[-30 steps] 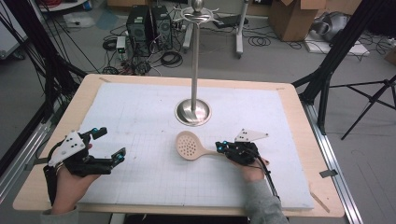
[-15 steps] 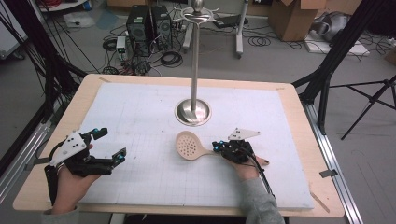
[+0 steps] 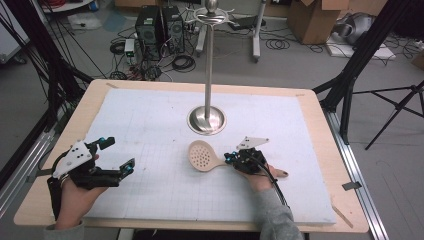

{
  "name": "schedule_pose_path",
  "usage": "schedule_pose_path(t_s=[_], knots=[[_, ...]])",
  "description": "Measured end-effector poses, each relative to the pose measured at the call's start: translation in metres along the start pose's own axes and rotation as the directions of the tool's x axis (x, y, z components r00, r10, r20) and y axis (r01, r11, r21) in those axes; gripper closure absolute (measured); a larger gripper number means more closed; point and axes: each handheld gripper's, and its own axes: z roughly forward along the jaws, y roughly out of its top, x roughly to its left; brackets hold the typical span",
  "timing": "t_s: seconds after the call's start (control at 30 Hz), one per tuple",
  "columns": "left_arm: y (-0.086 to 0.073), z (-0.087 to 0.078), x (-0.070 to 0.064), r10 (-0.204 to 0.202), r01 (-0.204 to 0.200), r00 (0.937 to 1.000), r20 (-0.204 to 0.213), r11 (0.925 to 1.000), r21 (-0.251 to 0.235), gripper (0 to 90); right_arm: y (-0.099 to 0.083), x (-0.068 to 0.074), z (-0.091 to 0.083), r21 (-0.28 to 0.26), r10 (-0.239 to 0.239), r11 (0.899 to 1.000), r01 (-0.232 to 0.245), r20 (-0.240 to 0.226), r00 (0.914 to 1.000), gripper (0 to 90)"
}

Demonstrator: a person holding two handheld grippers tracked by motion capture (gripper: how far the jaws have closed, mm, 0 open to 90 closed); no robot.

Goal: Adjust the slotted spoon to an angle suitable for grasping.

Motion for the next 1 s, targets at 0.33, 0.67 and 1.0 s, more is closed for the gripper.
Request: schedule_pose_path(t_s=[0.33,0.67,1.0], knots=[[-0.001,-0.001,0.001,0.000,0.000,1.0000,-0.004,1.0000,0.005,3.3,0.000,0.003,-0.002,0.033,-0.036,0.999,0.036,-0.006,0.9994,90.0],[-0.001,0.000,0.001,0.001,-0.001,1.0000,-0.003,0.9999,0.010,3.3,-0.009,0.011,-0.012,0.041,-0.057,0.997,0.060,-0.054,0.9969,90.0],[-0.001,0.001,0.000,0.003,-0.003,1.0000,-0.003,0.9999,0.014,3.3,-0.025,0.024,-0.032,0.043,-0.076,0.996,0.080,-0.090,0.9930,90.0]])
